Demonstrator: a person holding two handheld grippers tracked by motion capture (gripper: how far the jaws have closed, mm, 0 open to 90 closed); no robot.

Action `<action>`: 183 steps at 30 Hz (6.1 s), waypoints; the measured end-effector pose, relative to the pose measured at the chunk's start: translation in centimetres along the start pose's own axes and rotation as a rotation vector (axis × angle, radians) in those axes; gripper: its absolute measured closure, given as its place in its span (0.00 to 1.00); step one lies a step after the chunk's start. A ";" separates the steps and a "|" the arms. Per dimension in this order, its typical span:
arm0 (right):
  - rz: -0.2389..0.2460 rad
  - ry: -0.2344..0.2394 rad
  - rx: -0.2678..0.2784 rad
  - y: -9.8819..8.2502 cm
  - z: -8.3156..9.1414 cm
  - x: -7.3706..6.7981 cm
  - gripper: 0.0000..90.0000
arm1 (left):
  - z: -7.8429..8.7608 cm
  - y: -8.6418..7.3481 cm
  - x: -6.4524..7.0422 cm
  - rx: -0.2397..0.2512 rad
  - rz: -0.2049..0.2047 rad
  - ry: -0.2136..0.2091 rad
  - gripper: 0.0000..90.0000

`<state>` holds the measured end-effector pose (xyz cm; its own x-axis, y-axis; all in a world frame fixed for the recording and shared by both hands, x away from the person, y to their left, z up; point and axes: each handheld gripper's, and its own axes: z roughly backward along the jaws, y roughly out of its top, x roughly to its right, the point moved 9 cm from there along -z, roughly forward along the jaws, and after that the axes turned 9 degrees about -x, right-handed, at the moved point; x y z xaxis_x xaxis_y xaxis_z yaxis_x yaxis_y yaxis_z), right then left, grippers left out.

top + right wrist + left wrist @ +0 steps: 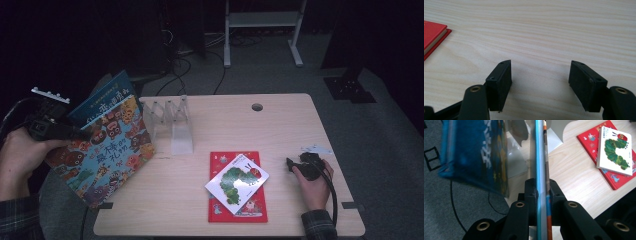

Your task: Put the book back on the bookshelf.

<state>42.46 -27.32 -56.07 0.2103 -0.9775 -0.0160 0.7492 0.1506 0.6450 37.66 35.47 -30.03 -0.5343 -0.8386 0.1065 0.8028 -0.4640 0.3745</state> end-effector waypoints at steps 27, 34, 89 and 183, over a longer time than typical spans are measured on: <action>-0.003 -0.001 0.002 0.0 0.0 0.1 0.39 | -2.5 2.7 -2.8 0.093 0.132 0.095 0.89; -0.004 -0.002 0.002 0.0 0.0 0.1 0.39 | -2.3 2.2 -2.7 0.083 0.126 0.109 0.89; 0.005 0.003 0.004 0.0 0.0 0.0 0.40 | -1.2 7.2 -1.1 0.174 0.102 0.193 0.94; 0.230 0.384 -0.002 -3.7 6.7 -8.5 0.99 | -29.9 -0.6 14.0 0.232 -0.299 -0.025 0.00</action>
<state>33.72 -20.59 -53.19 0.5893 -0.7929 -0.1549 0.6569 0.3587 0.6632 37.63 15.49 -56.32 -0.7445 -0.6674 -0.0173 0.5307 -0.6074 0.5911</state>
